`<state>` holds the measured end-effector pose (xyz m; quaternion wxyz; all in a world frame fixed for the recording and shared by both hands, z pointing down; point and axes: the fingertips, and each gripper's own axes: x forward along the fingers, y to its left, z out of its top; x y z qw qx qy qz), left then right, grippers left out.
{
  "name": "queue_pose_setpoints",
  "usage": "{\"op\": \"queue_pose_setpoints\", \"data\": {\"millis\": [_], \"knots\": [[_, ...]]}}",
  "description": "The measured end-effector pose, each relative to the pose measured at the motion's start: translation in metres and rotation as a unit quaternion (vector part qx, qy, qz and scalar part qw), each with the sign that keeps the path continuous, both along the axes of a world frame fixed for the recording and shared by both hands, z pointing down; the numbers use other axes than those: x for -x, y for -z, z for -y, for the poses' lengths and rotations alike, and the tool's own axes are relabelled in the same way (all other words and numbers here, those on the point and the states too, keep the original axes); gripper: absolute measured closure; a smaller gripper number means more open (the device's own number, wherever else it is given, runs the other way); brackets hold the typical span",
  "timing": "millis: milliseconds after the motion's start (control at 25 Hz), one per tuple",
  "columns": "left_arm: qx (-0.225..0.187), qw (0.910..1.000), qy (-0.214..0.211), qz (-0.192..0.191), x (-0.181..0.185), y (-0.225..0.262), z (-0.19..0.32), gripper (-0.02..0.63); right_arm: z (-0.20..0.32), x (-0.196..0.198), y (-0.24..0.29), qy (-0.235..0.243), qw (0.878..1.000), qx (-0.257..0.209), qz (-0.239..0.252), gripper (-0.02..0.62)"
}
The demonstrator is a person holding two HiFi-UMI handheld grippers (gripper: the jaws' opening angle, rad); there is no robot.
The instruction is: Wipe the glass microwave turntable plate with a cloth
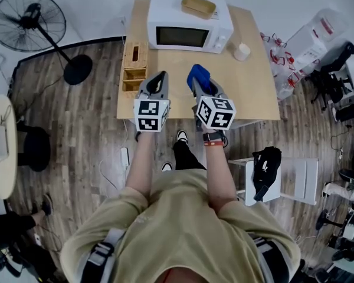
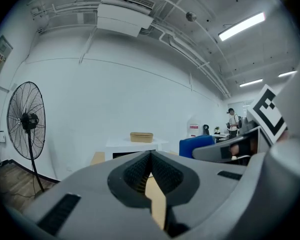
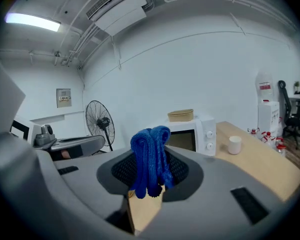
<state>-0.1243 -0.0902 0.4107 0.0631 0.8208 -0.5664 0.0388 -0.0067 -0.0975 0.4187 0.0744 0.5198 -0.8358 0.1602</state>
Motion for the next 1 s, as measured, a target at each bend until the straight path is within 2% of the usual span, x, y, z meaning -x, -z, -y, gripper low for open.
{"op": "queue_pose_setpoints", "data": {"millis": [280, 360, 560, 760, 1000], "knots": [[0.008, 0.9999, 0.011, 0.005, -0.027, -0.005, 0.094, 0.586, 0.101, -0.017, -0.007, 0.025, 0.999, 0.017, 0.014, 0.471], [0.017, 0.9997, 0.013, 0.015, -0.037, -0.016, 0.118, 0.586, 0.127, -0.02, -0.014, 0.039, 0.999, 0.03, 0.017, 0.471], [0.039, 0.9989, 0.026, 0.005, -0.051, -0.042, 0.167, 0.586, 0.179, -0.024, -0.047, 0.077, 0.994, 0.072, 0.024, 0.471], [0.059, 0.9976, 0.037, 0.005, -0.055, -0.073, 0.189, 0.586, 0.209, -0.027, -0.088, 0.094, 0.989, 0.11, 0.027, 0.471], [0.071, 0.9968, 0.033, 0.012, -0.042, -0.091, 0.209, 0.586, 0.228, -0.015, -0.139, 0.107, 0.979, 0.17, 0.022, 0.471]]}}
